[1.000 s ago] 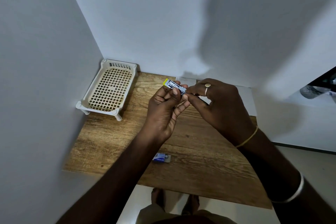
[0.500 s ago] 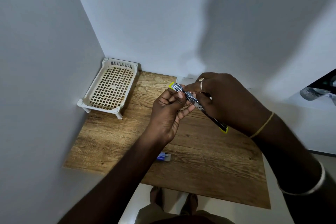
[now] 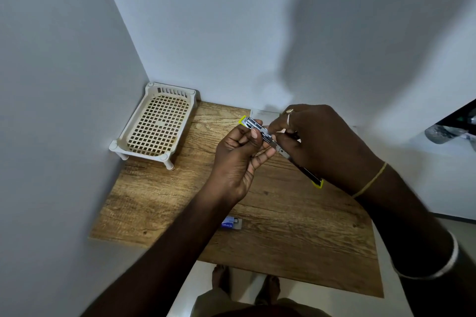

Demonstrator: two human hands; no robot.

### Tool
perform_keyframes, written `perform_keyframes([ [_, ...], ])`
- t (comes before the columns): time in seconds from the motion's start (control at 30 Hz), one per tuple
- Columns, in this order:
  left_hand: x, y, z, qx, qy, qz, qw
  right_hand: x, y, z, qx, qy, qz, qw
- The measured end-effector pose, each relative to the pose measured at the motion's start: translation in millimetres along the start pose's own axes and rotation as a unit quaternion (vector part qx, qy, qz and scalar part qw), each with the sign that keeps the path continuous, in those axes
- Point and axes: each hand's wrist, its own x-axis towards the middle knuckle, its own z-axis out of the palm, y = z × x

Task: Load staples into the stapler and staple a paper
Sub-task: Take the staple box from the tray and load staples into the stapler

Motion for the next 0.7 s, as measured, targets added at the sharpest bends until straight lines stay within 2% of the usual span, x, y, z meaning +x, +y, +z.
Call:
perform_keyframes([
  [0.37,-0.6,-1.7,0.1,0.005,-0.006,-0.014,1.000,1.1,-2.6,3.2,-0.056,-0.020,-0.010,0.998],
  [0.7,-0.7,-2.4,-3.1,-0.001,-0.014,-0.029,0.999,3.9,-1.5,6.6,-0.034,-0.002,0.021,0.999],
])
